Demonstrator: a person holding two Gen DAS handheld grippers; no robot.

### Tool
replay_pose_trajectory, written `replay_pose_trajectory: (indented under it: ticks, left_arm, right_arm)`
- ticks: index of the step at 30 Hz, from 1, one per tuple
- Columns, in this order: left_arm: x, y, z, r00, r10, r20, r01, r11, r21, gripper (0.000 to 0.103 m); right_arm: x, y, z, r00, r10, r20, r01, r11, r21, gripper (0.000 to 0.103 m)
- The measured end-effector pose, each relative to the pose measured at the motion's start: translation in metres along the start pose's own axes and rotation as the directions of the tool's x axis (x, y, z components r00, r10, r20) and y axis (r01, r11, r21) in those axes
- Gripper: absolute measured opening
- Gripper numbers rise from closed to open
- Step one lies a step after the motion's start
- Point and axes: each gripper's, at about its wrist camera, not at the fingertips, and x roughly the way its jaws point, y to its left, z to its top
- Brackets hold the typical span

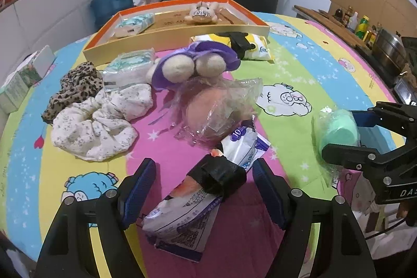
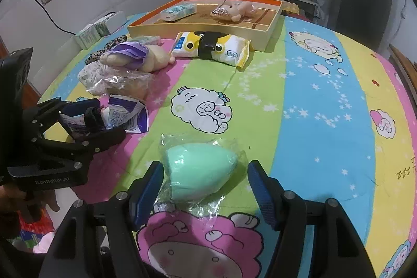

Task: Organize soft objects
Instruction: 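Grasp the white-and-purple snack bag with the left gripper while the right gripper grasps the green sponge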

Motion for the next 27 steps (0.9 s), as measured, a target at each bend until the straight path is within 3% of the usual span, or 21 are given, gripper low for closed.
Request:
replay_pose_trajectory:
  ticks: [11, 15, 20, 24, 27]
  left_arm:
    - [0.004, -0.002, 0.002, 1.000, 0.011, -0.004, -0.011, 1.000, -0.014, 0.078]
    - [0.003, -0.002, 0.001, 1.000, 0.012, -0.007, -0.012, 1.000, -0.019, 0.077]
    - [0.000, -0.006, -0.001, 1.000, 0.004, 0.007, -0.004, 1.000, -0.008, 0.065]
    - [-0.004, -0.007, -0.001, 1.000, -0.024, 0.006, 0.024, 1.000, -0.020, 0.047]
    - [-0.006, -0.005, -0.002, 0.999, -0.043, 0.005, 0.043, 0.999, -0.032, 0.043]
  right_arm:
    - [0.006, 0.006, 0.003, 1.000, -0.020, 0.004, 0.020, 0.999, -0.038, 0.068]
    - [0.006, 0.005, 0.003, 1.000, -0.014, 0.010, 0.015, 0.999, -0.039, 0.059]
    - [0.004, 0.001, 0.003, 1.000, -0.002, 0.015, 0.002, 1.000, -0.029, 0.055]
    - [0.003, 0.000, 0.003, 1.000, 0.020, 0.020, -0.020, 1.000, -0.018, 0.052]
    - [0.002, -0.003, 0.003, 0.999, 0.042, 0.021, -0.042, 0.999, -0.006, 0.052]
